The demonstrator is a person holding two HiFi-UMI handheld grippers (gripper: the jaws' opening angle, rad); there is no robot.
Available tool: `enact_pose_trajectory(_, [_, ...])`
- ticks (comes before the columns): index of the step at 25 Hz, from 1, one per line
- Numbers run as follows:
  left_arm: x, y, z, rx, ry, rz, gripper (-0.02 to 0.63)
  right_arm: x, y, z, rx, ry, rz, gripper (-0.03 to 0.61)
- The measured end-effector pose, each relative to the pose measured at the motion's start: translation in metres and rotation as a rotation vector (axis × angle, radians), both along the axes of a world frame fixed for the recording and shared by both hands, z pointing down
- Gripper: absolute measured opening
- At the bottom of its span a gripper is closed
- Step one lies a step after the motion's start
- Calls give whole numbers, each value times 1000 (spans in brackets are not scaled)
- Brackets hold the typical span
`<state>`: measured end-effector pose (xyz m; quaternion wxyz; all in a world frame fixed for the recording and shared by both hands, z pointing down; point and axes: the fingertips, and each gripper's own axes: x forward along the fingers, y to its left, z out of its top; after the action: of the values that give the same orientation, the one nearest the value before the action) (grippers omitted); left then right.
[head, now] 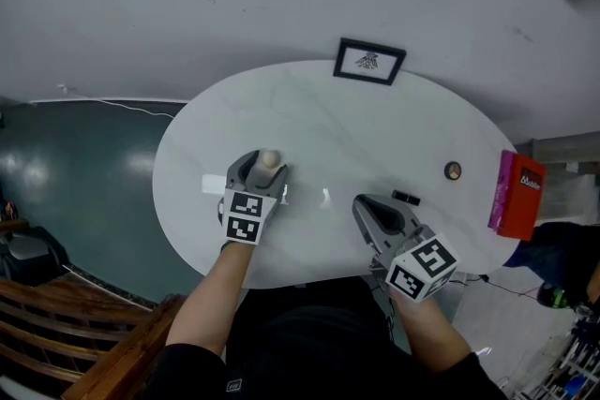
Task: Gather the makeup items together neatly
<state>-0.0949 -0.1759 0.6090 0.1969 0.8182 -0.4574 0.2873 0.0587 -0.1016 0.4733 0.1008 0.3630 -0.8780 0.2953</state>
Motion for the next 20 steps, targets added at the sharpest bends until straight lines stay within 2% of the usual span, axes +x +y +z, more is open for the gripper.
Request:
enact_pose_trajectory(4, [-2,2,-17,34,17,0,278,6,-8,-17,43,-4,23,37])
enact_pose_trajectory(13, [9,19,-126,207,194,14,189,32,-21,-59,145,7,89,38])
enact_pose_trajectory(17, [17,31,-162,254,278,37,139,52,-20,-51,136,81,106,38])
enact_pose_trajectory(20, [28,38,-175,271,305,76,80,71,-17,-33,113,144,119,40])
